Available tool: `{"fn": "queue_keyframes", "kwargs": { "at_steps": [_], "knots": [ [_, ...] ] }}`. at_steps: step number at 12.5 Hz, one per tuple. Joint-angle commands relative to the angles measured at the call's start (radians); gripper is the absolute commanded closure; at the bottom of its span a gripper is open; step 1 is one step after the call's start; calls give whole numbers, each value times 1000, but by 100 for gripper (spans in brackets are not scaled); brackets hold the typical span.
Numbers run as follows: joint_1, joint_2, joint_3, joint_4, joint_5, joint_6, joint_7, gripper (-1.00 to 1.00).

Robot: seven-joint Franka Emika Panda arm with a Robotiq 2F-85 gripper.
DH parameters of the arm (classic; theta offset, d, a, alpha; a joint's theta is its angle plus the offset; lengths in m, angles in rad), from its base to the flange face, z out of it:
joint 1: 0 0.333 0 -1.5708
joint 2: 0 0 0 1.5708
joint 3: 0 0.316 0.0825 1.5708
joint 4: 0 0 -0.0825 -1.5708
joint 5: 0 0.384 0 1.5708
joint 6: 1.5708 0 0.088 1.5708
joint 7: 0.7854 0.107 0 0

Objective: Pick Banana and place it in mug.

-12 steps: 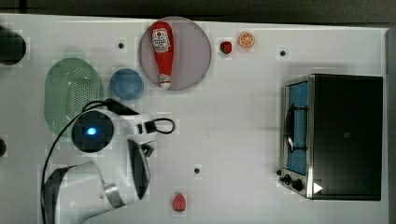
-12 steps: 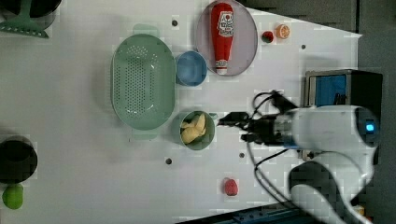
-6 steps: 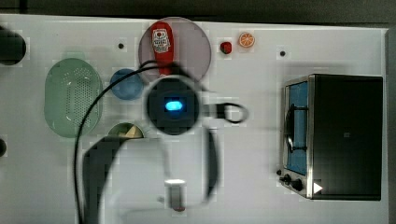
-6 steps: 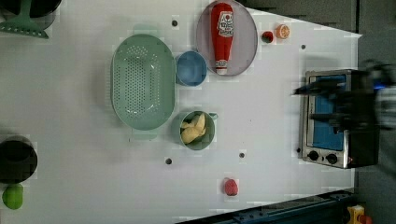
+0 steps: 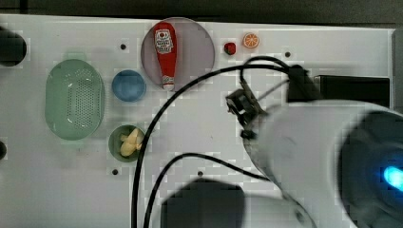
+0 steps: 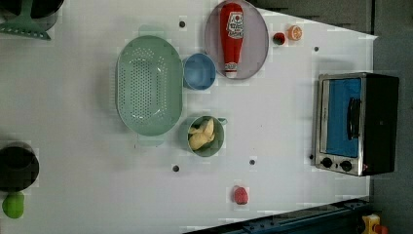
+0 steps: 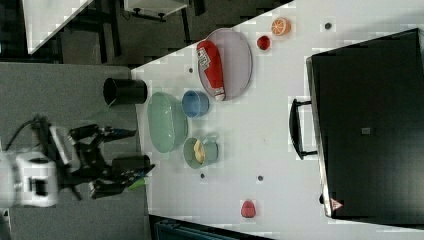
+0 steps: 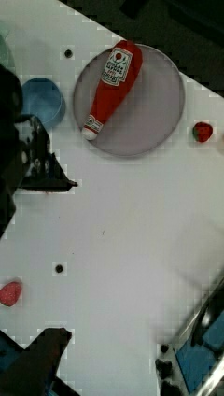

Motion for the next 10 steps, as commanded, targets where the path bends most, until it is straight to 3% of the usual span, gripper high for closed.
{"fn": "queue_keyframes", "kwargs": {
  "at_steps": [1, 10],
  "knots": [
    [32, 53, 36, 9, -29, -60, -21, -100],
    [33, 61, 27, 3, -28, -57, -21, -100]
  ]
}}
